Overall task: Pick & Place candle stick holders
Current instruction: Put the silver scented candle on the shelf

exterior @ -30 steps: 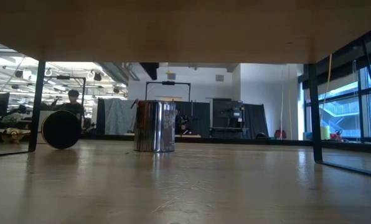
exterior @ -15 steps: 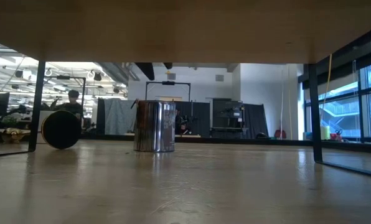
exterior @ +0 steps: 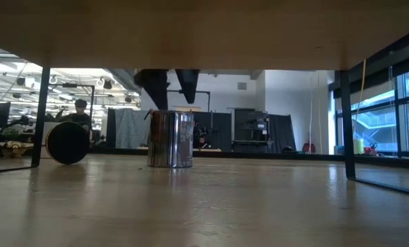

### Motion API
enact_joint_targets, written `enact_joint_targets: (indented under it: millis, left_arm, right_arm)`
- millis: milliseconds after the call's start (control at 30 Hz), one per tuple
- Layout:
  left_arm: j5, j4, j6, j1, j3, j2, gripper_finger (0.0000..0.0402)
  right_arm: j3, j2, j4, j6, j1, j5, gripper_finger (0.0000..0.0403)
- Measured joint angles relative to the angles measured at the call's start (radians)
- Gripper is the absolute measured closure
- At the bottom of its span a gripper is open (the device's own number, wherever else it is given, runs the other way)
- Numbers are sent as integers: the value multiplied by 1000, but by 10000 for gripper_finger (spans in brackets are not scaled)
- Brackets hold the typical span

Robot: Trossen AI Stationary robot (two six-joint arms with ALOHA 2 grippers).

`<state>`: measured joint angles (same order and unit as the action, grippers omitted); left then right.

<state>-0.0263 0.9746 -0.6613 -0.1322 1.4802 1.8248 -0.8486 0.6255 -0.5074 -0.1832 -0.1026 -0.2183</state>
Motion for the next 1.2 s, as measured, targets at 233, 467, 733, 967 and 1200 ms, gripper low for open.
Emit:
enact_joint_targets:
  millis: [233, 467, 733, 967, 1200]
  left_arm:
    - [-36, -39, -52, -3, -1, 11, 12]
    - [9, 19, -53, -3, -1, 11, 11]
    - [25, 38, -9, 9, -1, 11, 11]
    - [36, 36, -16, 26, -1, 11, 12]
    - [79, 40, -24, 49, -1, 11, 13]
  right_arm:
    - [0, -8, -1, 8, 30, -23, 65]
    - [0, -12, 7, 15, 54, -33, 65]
    - [0, -10, 19, 19, 77, -54, 65]
    - [0, -10, 29, 19, 78, -56, 65]
    - [0, 0, 42, 27, 78, -55, 65]
